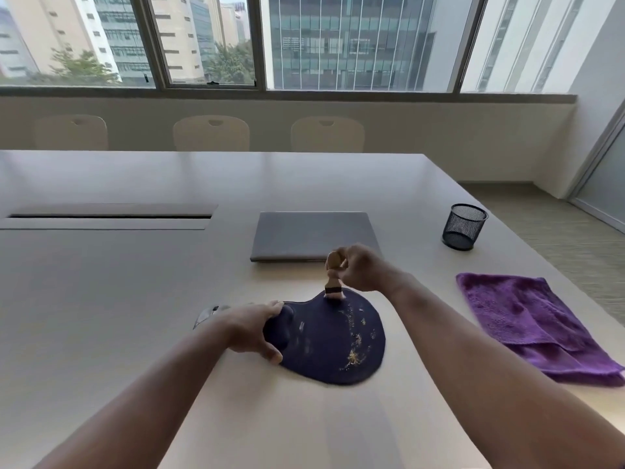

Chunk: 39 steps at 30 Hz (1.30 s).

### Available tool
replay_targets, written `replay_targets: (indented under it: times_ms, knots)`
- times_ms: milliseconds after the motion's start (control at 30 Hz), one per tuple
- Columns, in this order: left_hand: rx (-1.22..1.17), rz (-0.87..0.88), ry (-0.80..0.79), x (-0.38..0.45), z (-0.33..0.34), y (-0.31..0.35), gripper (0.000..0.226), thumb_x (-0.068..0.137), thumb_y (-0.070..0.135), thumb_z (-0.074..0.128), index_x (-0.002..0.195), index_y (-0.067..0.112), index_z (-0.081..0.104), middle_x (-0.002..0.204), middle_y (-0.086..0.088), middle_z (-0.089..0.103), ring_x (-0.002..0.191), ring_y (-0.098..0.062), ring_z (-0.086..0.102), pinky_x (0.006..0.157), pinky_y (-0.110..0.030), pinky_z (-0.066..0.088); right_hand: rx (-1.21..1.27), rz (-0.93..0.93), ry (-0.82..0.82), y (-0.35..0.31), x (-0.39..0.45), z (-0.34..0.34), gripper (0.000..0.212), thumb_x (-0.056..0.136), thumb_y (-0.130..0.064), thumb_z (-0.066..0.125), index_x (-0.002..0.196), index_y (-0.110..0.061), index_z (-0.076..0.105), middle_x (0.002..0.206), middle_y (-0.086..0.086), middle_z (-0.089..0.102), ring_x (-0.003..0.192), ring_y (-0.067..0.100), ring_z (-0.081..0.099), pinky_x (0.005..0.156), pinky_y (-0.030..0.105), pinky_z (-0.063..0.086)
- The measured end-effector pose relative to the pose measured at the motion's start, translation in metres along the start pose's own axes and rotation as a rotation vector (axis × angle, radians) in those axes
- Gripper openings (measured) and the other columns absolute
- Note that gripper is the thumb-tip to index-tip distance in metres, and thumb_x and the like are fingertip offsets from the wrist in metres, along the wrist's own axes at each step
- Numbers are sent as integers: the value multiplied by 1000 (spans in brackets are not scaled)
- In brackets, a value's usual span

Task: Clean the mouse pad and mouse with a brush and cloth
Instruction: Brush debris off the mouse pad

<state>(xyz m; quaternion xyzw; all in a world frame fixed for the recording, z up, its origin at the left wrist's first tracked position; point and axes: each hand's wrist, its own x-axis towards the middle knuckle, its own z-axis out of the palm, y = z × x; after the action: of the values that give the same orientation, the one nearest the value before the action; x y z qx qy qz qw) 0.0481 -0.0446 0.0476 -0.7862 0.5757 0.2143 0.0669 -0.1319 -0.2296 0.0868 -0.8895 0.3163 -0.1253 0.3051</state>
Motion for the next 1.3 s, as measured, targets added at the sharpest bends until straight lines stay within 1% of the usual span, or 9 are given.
replay_targets:
  times_ms: [100,233,433,567,733,833,933,1100,1300]
  knots:
    - [3,31,22,-1,-2,7,107,66,60,77,153,29,22,154,9,36,139,-16,36,101,-28,34,-18,8,-15,-3,-2,-3,9,84,-8,68,79,-15,65,79,-1,67,71,12,57,74,27,50]
    - [28,7,55,-3,-4,16,91,66,53,81,143,26,39,138,3,50,126,-19,48,82,-25,34,17,20,71,-5,-8,0,7,83,-4,67,78,-6,63,79,-1,67,73,13,58,77,27,50]
    - [41,36,25,2,-7,22,77,66,44,85,131,23,49,126,-1,57,114,-22,53,84,-26,41,-62,111,-49,-13,-13,-14,24,81,-5,72,71,-23,59,91,7,74,84,21,67,78,33,55]
    - [65,47,19,1,-6,26,71,68,40,85,128,20,53,124,-1,58,111,-22,56,82,-26,42,-86,97,77,-13,-25,-7,8,82,0,61,80,-8,61,92,8,75,92,25,69,86,34,55]
    - [45,44,20,-1,-6,25,80,71,43,82,137,18,44,131,-2,51,119,-22,50,82,-24,38,-111,136,-44,-16,-25,-16,28,82,-3,71,70,-22,54,93,10,74,79,20,64,72,28,53]
    - [25,48,10,0,-5,22,90,72,45,81,144,17,36,140,-1,46,127,-21,45,91,-25,36,-110,118,43,-13,-25,-16,28,82,-1,65,67,-21,51,90,8,74,89,25,69,84,37,57]
    - [12,50,3,2,-3,18,93,73,47,80,147,19,32,140,-1,46,128,-21,44,87,-24,34,-113,120,92,-9,-25,-9,28,84,-1,59,66,-20,49,91,9,73,94,26,69,90,41,55]
    - [34,41,-11,2,-6,22,92,71,46,81,146,18,35,141,-3,46,129,-23,45,100,-29,39,-150,173,-39,-12,-19,-22,25,80,-6,70,70,-20,53,90,6,74,86,23,67,73,34,54]
    - [138,62,-11,5,-15,33,65,63,43,87,118,23,59,113,0,63,102,-24,61,80,-29,50,-130,128,32,-9,-14,-18,31,84,-2,66,66,-21,49,94,10,74,89,26,68,81,35,55]
